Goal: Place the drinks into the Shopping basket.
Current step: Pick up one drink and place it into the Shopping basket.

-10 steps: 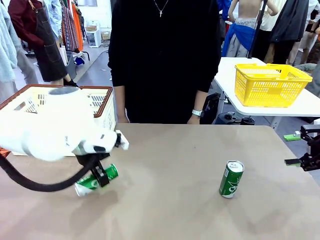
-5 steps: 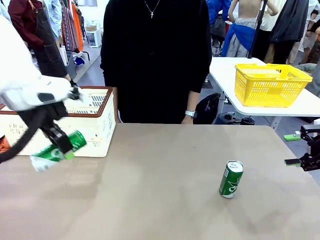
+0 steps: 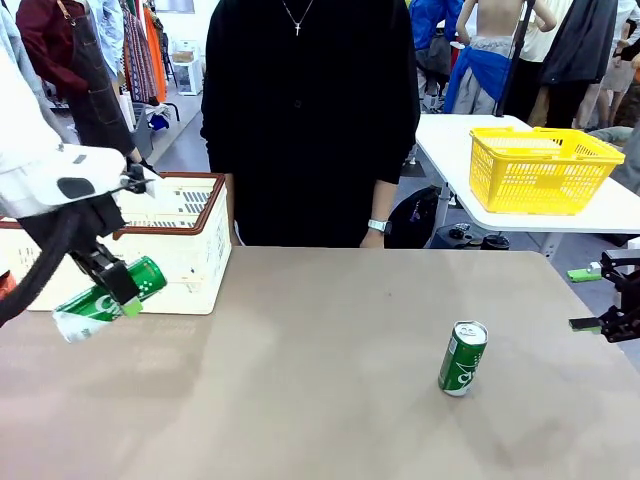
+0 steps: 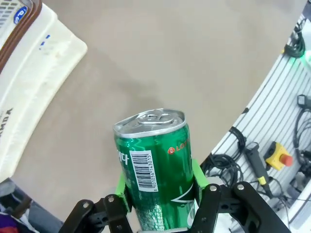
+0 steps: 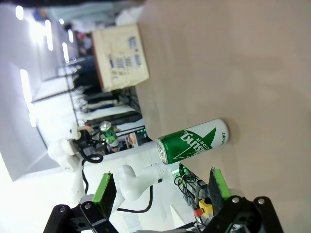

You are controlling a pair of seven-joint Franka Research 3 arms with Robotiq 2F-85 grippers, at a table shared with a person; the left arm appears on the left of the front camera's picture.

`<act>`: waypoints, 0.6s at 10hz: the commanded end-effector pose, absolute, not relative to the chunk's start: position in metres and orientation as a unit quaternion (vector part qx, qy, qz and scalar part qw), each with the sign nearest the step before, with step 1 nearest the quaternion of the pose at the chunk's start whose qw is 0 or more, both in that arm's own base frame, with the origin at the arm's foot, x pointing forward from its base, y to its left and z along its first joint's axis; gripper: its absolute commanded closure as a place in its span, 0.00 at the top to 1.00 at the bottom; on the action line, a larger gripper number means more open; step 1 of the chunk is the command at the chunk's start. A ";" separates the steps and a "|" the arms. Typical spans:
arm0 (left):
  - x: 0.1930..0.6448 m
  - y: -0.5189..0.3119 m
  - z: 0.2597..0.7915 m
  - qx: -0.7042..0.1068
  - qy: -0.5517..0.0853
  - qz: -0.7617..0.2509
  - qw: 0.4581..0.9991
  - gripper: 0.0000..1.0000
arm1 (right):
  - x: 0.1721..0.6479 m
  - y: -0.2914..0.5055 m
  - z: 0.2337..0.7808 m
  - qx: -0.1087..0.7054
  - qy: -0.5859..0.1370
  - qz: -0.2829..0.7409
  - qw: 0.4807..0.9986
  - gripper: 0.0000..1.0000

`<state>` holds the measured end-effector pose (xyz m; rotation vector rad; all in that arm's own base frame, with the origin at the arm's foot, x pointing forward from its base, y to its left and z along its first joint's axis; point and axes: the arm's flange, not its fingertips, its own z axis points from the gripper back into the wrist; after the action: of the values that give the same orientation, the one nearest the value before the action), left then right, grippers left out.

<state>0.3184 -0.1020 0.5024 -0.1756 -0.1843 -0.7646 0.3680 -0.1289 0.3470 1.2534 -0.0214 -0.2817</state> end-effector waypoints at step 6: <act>0.467 -0.093 0.618 -0.141 -0.094 -0.058 0.984 0.00 | 0.367 -0.129 0.353 0.583 -0.002 -0.135 0.801 1.00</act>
<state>0.4287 -0.0846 0.6016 -0.2596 -0.1544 -0.1829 0.3680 -0.1291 0.3471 1.2534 -0.0219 -0.2820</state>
